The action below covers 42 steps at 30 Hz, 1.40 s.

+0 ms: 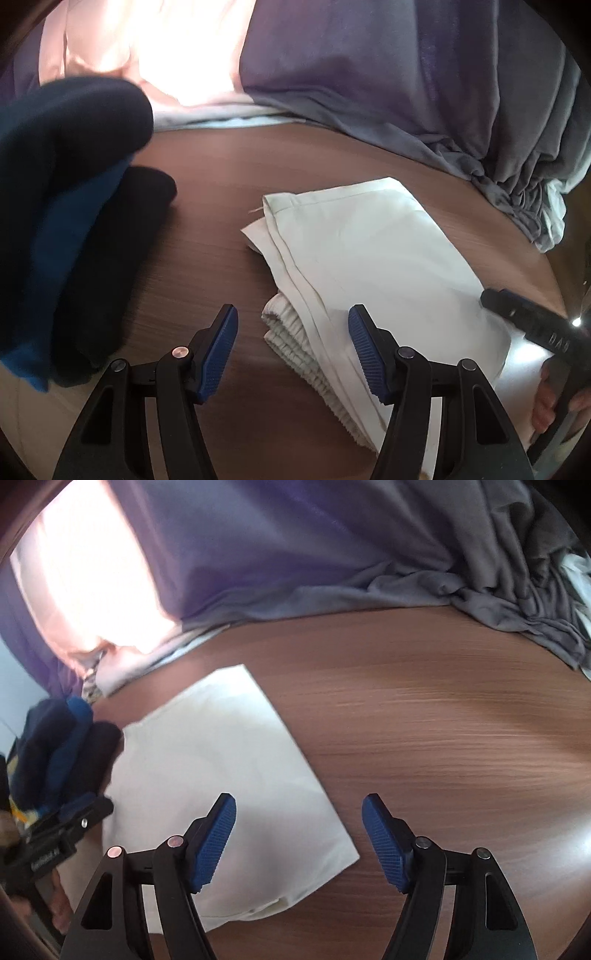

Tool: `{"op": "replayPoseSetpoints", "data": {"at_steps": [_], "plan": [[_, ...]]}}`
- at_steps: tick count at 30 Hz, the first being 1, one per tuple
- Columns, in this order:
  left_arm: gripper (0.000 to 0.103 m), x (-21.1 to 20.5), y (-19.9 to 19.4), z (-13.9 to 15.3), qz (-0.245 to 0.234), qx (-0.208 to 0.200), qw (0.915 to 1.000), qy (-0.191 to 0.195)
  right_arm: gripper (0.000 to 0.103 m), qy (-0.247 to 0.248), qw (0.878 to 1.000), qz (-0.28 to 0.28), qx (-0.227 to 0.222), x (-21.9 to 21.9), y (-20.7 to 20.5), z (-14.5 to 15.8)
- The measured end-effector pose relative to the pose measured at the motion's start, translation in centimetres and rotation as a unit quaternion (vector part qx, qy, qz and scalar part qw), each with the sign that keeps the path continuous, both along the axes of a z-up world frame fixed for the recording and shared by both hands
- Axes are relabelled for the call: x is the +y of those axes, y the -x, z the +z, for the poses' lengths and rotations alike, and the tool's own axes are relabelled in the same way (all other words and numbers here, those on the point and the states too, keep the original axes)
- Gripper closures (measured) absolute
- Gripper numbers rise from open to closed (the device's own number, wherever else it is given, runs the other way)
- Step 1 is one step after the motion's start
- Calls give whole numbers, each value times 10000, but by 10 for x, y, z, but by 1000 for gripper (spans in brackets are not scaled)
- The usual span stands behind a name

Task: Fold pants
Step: 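Close the left tool on the waistband edge while the right tool grips the opposite edge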

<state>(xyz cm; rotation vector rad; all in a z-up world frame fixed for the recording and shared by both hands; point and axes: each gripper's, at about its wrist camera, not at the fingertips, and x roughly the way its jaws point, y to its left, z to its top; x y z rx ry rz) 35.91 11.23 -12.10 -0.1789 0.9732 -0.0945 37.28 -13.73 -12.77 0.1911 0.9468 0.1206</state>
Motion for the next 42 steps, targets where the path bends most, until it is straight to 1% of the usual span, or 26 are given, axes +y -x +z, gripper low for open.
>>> {"op": "replayPoseSetpoints", "data": {"at_steps": [1, 6, 9, 14, 16, 18, 20, 22, 23, 25, 27, 31, 36, 39, 41, 42], "plan": [[42, 1, -3, -3, 6, 43, 9999, 136, 31, 46, 10000, 66, 20, 3, -2, -3], [43, 4, -4, -15, 49, 195, 9986, 490, 31, 5, 9995, 305, 73, 11, -8, -11], [43, 4, -5, -18, 35, 217, 9984, 530, 31, -6, 9994, 327, 94, 10, -11, -15], [43, 10, -4, -24, 171, 301, 9961, 807, 31, 33, 9993, 369, 85, 10, -15, -17], [47, 9, -5, -24, 166, 293, 9961, 817, 31, 119, 9989, 436, 84, 12, -16, -18], [50, 10, -4, -25, 191, 294, 9952, 909, 31, 74, 9988, 487, 86, 13, -16, -18], [51, 8, -4, -25, 198, 282, 9954, 899, 31, 70, 9987, 502, 79, 13, -15, -18], [55, 8, -4, -25, 181, 295, 9951, 921, 31, 96, 9985, 541, 65, 14, -15, -18], [59, 9, -4, -25, 170, 290, 9949, 952, 31, 102, 9984, 557, 66, 14, -15, -18], [71, 7, -5, -22, 106, 253, 9953, 925, 31, 151, 9981, 597, 68, 15, -16, -18], [75, 5, -7, -18, 77, 211, 9962, 845, 31, 185, 9977, 647, 80, 17, -16, -18], [76, 2, -10, -18, 15, 112, 9974, 710, 31, 76, 9977, 671, 117, 15, -17, -18], [76, 3, -13, -19, -23, 56, 9975, 702, 33, 68, 9978, 642, 113, 15, -17, -18], [76, 1, -13, -20, -60, 14, 9979, 648, 41, 101, 9982, 582, 101, 14, -17, -18], [76, 0, -13, -20, -96, -32, 9983, 580, 57, 91, 9987, 487, 126, 12, -18, -18], [77, 0, -14, -20, -131, -54, 9984, 541, 63, 79, 9989, 426, 152, 10, -19, -18]]}}
